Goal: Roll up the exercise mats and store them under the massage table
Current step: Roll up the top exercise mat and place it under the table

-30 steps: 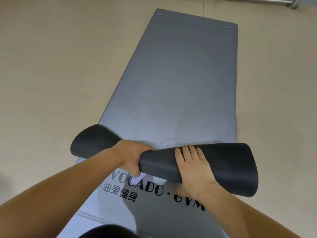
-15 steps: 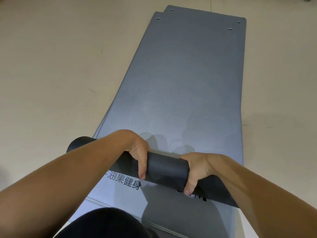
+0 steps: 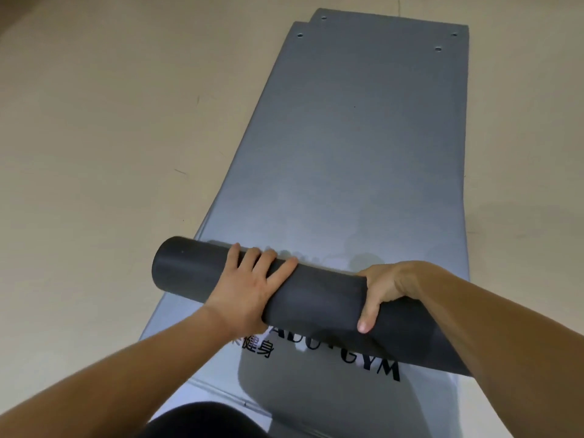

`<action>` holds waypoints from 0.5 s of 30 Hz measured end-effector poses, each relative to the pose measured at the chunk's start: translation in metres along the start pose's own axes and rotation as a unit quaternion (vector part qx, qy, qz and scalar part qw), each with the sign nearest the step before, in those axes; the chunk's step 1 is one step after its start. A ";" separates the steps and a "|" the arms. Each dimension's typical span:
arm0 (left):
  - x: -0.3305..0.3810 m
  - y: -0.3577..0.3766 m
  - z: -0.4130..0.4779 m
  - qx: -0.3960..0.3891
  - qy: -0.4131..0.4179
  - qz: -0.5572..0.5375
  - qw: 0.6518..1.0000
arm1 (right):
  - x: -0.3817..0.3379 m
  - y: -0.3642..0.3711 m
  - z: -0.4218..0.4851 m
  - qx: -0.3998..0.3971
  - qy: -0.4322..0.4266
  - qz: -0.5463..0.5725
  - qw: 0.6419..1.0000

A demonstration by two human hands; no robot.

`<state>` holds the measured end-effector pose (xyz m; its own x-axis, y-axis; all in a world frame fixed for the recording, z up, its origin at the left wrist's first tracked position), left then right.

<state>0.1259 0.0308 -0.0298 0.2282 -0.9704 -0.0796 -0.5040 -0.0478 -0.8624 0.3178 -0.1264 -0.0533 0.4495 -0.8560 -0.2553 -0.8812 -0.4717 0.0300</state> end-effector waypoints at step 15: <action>-0.024 -0.043 0.072 -0.285 0.046 -0.158 0.944 | -0.031 0.024 -0.014 0.287 0.041 -0.305 0.907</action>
<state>0.2019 0.0734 -0.0264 0.3825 -0.9012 0.2037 -0.7954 -0.4334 -0.4237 0.2849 -0.1146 -0.0310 0.8675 -0.4971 0.0177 -0.3855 -0.6944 -0.6076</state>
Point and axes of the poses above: each hand's wrist, its own z-axis towards the middle knuckle, its own y-axis out of the palm, x = y × z, the point moved 7 cm from there along z, towards the middle knuckle, and after that the axes turned 9 degrees about -x, right-handed, at the moved point
